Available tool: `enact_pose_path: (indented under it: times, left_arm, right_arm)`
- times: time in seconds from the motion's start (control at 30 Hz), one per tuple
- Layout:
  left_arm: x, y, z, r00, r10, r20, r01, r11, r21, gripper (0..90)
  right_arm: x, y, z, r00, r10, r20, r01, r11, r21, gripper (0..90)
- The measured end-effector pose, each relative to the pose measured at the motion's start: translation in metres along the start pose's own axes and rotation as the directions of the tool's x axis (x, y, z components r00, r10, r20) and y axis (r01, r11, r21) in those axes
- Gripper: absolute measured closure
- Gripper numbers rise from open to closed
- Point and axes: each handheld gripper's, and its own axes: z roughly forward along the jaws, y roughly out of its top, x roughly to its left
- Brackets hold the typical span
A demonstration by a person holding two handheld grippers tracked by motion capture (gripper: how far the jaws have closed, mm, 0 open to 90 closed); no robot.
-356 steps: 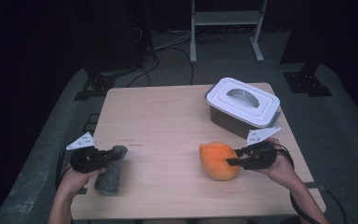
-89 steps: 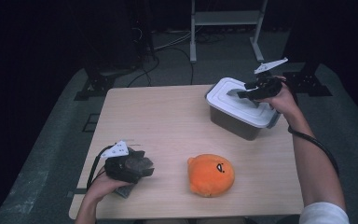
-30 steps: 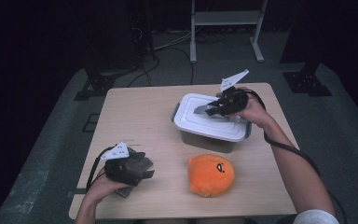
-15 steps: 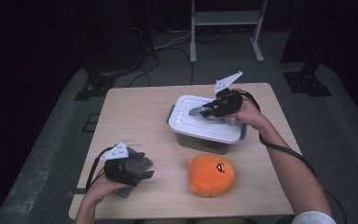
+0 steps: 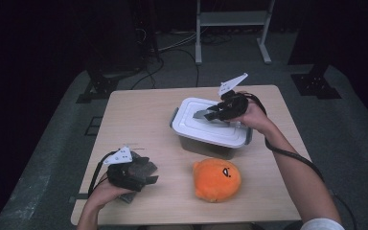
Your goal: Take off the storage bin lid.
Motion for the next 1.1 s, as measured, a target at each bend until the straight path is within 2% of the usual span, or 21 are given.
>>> enact_pose_path:
  times: [0.17,0.43,0.5,0.53,0.57,0.67,0.77,0.8,1.1]
  left_arm:
    - [0.0,0.0,0.0,1.0,0.0,0.001,0.0,1.0,-0.001,16.1]
    - [0.0,0.0,-0.001,1.0,0.001,0.0,-0.001,1.0,-0.002,16.1]
    - [0.0,0.0,-0.001,1.0,0.002,0.0,-0.002,1.0,-0.002,16.1]
    - [0.0,0.0,-0.001,1.0,0.002,0.0,-0.002,1.0,-0.002,16.0]
    - [0.001,0.0,-0.001,1.0,0.002,-0.005,-0.002,1.0,-0.001,15.8]
    - [0.002,-0.001,-0.003,0.9999,-0.001,-0.012,0.001,1.0,-0.003,15.7]
    - [0.003,-0.001,-0.004,0.9999,0.002,-0.015,-0.002,1.0,-0.005,15.0]
    - [0.002,-0.001,-0.004,0.9999,0.0,-0.016,0.0,1.0,-0.007,15.0]
    - [0.002,-0.001,-0.004,0.9997,-0.005,-0.025,0.005,0.9999,-0.012,13.6]
  right_arm:
    - [0.0,0.002,-0.009,0.9999,0.008,0.006,-0.008,1.0,-0.018,65.4]
    - [0.006,0.002,-0.035,0.9991,0.014,0.039,-0.012,0.999,-0.042,65.4]
    - [0.01,-0.003,-0.049,0.9983,0.025,0.053,-0.023,0.998,-0.051,65.4]
    - [0.01,-0.003,-0.049,0.9983,0.025,0.053,-0.023,0.998,-0.051,65.4]
    - [0.013,-0.007,-0.059,0.9976,0.024,0.065,-0.021,0.998,-0.052,65.4]
    - [0.018,-0.015,-0.072,0.9965,0.029,0.079,-0.025,0.998,-0.054,65.4]
    - [0.02,-0.021,-0.08,0.9956,0.035,0.086,-0.03,0.998,-0.057,65.3]
    - [0.022,-0.029,-0.09,0.9941,0.046,0.099,-0.04,0.997,-0.062,65.3]
    - [0.032,-0.061,-0.127,0.9868,0.076,0.143,-0.067,0.995,-0.068,65.3]
